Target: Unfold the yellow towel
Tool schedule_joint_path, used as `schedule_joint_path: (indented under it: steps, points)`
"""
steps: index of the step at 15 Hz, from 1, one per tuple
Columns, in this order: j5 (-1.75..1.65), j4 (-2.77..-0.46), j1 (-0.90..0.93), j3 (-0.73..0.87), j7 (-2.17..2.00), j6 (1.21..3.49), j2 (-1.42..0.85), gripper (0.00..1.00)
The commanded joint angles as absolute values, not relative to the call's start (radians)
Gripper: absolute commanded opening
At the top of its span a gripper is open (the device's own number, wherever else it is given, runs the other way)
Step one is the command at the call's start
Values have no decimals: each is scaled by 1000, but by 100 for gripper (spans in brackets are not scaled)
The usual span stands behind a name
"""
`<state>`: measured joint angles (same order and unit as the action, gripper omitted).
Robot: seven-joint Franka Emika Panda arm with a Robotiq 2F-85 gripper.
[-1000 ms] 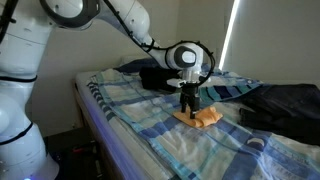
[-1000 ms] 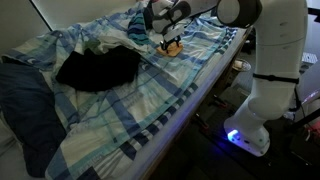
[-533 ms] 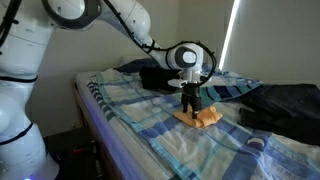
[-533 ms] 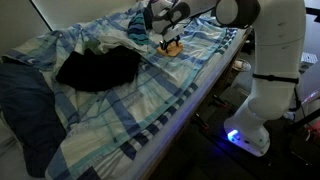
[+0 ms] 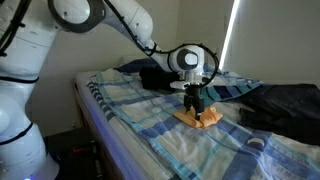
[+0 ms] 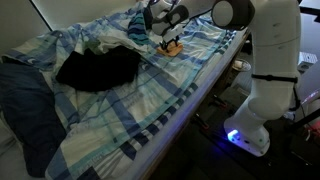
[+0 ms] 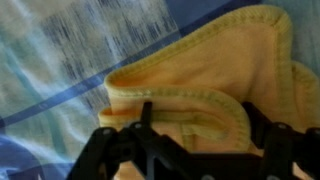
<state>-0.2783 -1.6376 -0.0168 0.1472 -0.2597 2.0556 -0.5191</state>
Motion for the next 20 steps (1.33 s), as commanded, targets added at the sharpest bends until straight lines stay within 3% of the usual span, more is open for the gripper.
schedule_joint_path:
  steps: [1, 4, 5, 11, 17, 20]
  points:
    - [-308, -1605, -9, 160, -273, 2075, -553, 56]
    - [-311, -1596, -9, 162, -270, 2081, -548, 34]
    - [-312, -1594, -10, 163, -270, 2082, -544, 65]
    - [-316, -1582, -14, 170, -271, 2083, -547, 100]
    - [-316, -1577, -13, 175, -273, 2088, -548, 97]
    - [-313, -1574, -15, 175, -272, 2088, -544, 100]
